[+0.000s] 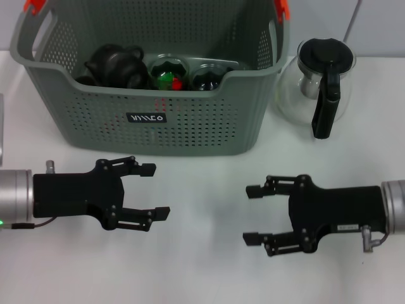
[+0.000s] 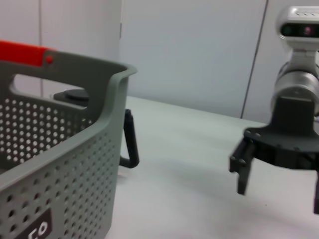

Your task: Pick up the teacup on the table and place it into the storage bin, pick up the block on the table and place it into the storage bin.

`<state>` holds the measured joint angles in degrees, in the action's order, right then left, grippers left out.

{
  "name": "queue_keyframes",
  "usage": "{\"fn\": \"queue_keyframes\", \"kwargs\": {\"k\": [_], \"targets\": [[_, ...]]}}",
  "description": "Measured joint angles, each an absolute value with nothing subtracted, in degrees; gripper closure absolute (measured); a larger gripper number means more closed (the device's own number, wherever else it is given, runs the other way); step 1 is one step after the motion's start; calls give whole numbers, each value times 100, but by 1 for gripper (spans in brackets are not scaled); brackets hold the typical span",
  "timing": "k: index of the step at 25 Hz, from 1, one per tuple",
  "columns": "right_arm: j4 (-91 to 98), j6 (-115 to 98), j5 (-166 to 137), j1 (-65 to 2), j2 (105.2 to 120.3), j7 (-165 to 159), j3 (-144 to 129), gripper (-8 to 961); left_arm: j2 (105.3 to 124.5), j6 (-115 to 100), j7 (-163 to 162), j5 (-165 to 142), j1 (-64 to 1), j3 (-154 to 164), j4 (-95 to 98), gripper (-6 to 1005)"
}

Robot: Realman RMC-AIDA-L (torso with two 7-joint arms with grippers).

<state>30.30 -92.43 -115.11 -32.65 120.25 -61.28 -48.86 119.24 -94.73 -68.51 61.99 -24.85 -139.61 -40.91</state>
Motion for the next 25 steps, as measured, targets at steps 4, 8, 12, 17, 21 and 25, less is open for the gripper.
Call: {"fn": "queue_keyframes", "kwargs": {"k": [4,8,12,17,21,25], "targets": [[3028,-9185,-11514,-3233,12016,-6123,-5088,137,11814,-9505,-7035,6197,-2470,-13962,-4091,91],[3036,-9184,-11500,-3178,12001,-6134,-5042,120,11783,-9569,-7089,6162,-2432,-13915,-4107,91],[3069,-9156,-11491,-3165,11998,-6136,-5038,121,11812,-9573,-7094,5944,-2443,-13896,-4105,90],[3087,-9120,-11483,-3177,11996,-6138,-5037,121,11828,-9595,-7104,5902,-2464,-13895,-4100,90],[3087,-9106,-11479,-3190,11997,-6140,-5034,122,11833,-9618,-7108,5902,-2469,-13895,-4120,90],[3093,-9110,-11478,-3191,11997,-6142,-5034,122,11837,-9624,-7109,5902,-2470,-13896,-4123,90]]}}
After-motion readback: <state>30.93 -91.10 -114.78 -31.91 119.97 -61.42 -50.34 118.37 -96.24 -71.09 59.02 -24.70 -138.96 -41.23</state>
